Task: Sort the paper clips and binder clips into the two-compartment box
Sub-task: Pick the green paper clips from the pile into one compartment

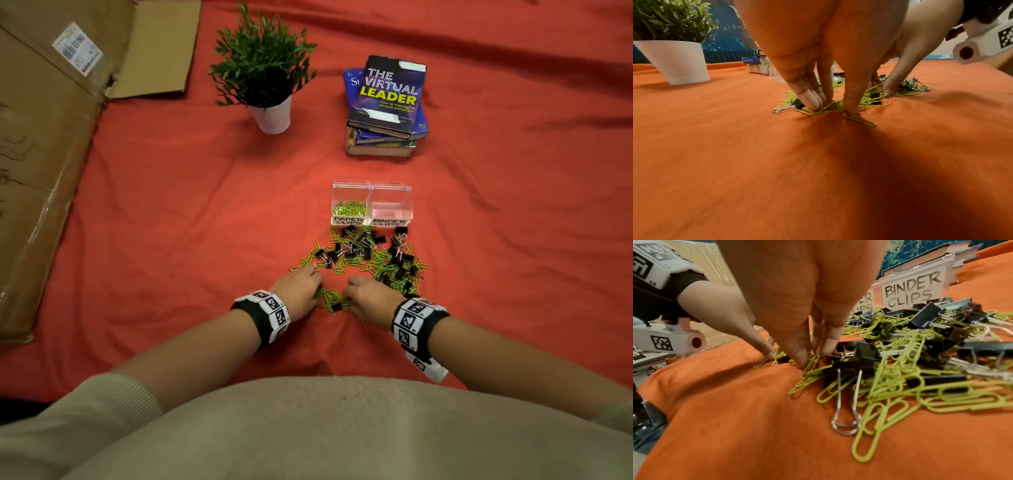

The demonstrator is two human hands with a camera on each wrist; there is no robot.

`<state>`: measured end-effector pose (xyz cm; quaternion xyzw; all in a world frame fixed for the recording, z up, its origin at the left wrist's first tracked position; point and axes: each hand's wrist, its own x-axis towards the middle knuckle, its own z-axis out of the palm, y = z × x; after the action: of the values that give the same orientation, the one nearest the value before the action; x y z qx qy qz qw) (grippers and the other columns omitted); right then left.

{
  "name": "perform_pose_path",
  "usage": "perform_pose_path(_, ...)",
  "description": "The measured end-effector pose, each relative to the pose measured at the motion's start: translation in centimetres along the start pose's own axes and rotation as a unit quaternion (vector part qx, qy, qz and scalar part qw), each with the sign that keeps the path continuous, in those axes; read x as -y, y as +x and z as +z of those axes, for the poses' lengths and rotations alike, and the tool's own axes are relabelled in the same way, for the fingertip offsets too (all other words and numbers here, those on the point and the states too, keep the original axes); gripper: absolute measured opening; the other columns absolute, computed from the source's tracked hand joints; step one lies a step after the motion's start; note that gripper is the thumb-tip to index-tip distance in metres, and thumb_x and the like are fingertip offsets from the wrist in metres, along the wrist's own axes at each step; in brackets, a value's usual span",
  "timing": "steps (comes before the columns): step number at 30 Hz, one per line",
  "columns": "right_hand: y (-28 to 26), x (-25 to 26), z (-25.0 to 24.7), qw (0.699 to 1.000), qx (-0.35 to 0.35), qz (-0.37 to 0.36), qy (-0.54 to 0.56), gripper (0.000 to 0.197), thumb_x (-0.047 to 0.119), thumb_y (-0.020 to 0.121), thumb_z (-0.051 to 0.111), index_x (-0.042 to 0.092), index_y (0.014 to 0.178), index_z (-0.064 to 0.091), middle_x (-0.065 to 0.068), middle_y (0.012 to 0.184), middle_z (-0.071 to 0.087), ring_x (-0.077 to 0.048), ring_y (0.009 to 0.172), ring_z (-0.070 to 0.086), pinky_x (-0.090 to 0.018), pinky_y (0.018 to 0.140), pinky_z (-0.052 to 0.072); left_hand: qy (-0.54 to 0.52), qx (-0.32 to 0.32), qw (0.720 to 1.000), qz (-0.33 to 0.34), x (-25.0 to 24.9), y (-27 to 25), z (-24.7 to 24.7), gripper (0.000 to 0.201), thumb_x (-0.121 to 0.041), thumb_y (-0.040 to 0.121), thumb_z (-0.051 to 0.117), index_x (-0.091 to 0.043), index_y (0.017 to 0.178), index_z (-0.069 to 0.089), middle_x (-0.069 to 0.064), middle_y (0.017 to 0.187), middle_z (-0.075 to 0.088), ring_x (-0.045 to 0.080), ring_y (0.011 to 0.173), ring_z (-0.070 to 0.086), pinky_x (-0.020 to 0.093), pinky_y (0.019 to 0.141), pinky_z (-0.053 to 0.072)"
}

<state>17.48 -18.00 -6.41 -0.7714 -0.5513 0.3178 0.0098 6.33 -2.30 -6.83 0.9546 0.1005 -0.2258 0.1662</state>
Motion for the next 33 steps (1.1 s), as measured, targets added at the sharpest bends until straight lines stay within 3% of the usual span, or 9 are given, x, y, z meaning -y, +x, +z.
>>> perform_pose_path(5, 0.0, 0.2, 0.2, 1.0, 0.009, 0.013, 0.007, 0.03, 0.008, 0.089, 0.045, 0.003, 0.115, 0.058, -0.015, 0.111, 0.054, -0.032, 0.099, 0.056, -0.039, 0.08, 0.044, 0.031, 0.001, 0.999, 0.012, -0.3, 0.3, -0.2, 0.024, -0.023, 0.09, 0.055, -0.008, 0.109, 0.055, 0.009, 0.113, 0.054, 0.029, 0.11, 0.054, 0.042, 0.087, 0.048)
perform_pose_path(9, 0.5, -0.4, -0.1, 0.998, 0.013, 0.02, 0.057, 0.026, 0.01, 0.084, 0.052, 0.006, 0.106, 0.065, -0.011, 0.108, 0.061, -0.028, 0.096, 0.06, -0.036, 0.083, 0.05, 0.041, 0.007, 0.999, 0.013, -0.4, 0.5, -0.6, 0.019, -0.022, 0.09, 0.054, -0.011, 0.104, 0.058, 0.007, 0.112, 0.057, 0.028, 0.11, 0.055, 0.039, 0.085, 0.047)
perform_pose_path(13, 0.8, -1.3, -2.0, 0.985, 0.012, 0.066, 0.157, 0.011, 0.012, 0.081, 0.063, 0.009, 0.09, 0.07, -0.008, 0.09, 0.07, -0.016, 0.076, 0.061, -0.024, 0.067, 0.049, 0.05, 0.006, 0.998, 0.021, -0.4, 0.4, -0.7, 0.018, -0.022, 0.091, 0.052, -0.012, 0.105, 0.059, 0.006, 0.114, 0.057, 0.027, 0.111, 0.055, 0.038, 0.085, 0.047)
perform_pose_path(16, 1.2, -2.1, -4.8, 0.974, -0.003, 0.082, 0.21, 0.009, 0.019, 0.082, 0.069, 0.01, 0.083, 0.069, 0.0, 0.075, 0.066, -0.009, 0.062, 0.056, -0.019, 0.055, 0.047, 0.051, 0.009, 0.998, 0.024, -0.2, 0.4, -0.5, 0.019, -0.022, 0.092, 0.05, -0.011, 0.105, 0.057, 0.007, 0.115, 0.056, 0.027, 0.112, 0.054, 0.039, 0.085, 0.047)
perform_pose_path(21, 3.2, -3.7, -10.7, 0.945, -0.08, 0.123, 0.291, 0.008, 0.016, 0.086, 0.064, 0.008, 0.088, 0.066, 0.0, 0.077, 0.064, -0.009, 0.061, 0.056, -0.014, 0.052, 0.049, 0.045, 0.014, 0.999, 0.01, -0.3, 0.4, 0.1, 0.023, -0.017, 0.093, 0.044, -0.006, 0.11, 0.054, 0.01, 0.119, 0.053, 0.028, 0.116, 0.05, 0.041, 0.089, 0.046)
perform_pose_path(24, 5.0, -4.3, -13.4, 0.932, -0.144, 0.151, 0.296, 0.011, 0.01, 0.085, 0.064, 0.001, 0.089, 0.067, -0.006, 0.078, 0.064, -0.016, 0.068, 0.058, -0.028, 0.064, 0.055, 0.027, 0.021, 0.999, -0.007, -0.4, 0.4, 0.4, 0.025, -0.016, 0.089, 0.047, -0.005, 0.111, 0.052, 0.011, 0.119, 0.052, 0.029, 0.115, 0.049, 0.042, 0.092, 0.046)
perform_pose_path(28, 7.4, -4.4, -13.9, 0.944, -0.167, 0.173, 0.227, 0.008, 0.008, 0.082, 0.064, 0.001, 0.086, 0.067, -0.007, 0.075, 0.064, -0.02, 0.071, 0.059, -0.022, 0.056, 0.047, -0.003, 0.035, 0.999, -0.017, -0.5, 0.4, 0.9, 0.024, -0.014, 0.087, 0.049, -0.005, 0.11, 0.052, 0.013, 0.117, 0.053, 0.031, 0.11, 0.052, 0.043, 0.09, 0.047)
perform_pose_path(30, 8.0, -4.5, -13.2, 0.948, -0.164, 0.181, 0.203, 0.009, 0.007, 0.083, 0.063, 0.002, 0.089, 0.068, -0.012, 0.085, 0.069, -0.022, 0.075, 0.062, -0.026, 0.063, 0.049, -0.011, 0.032, 0.999, -0.012, -0.5, 0.3, 1.0, 0.022, -0.014, 0.089, 0.048, -0.005, 0.109, 0.053, 0.013, 0.115, 0.055, 0.032, 0.108, 0.054, 0.043, 0.089, 0.047)
perform_pose_path(33, 7.8, -4.5, -12.3, 0.955, -0.167, 0.171, 0.176, 0.022, 0.008, 0.084, 0.062, 0.005, 0.105, 0.068, -0.012, 0.106, 0.068, -0.022, 0.094, 0.063, -0.027, 0.08, 0.049, -0.023, 0.027, 0.999, -0.013, -0.3, 0.2, 1.2, 0.02, -0.014, 0.091, 0.049, -0.007, 0.109, 0.054, 0.013, 0.114, 0.057, 0.032, 0.106, 0.055, 0.042, 0.088, 0.047)
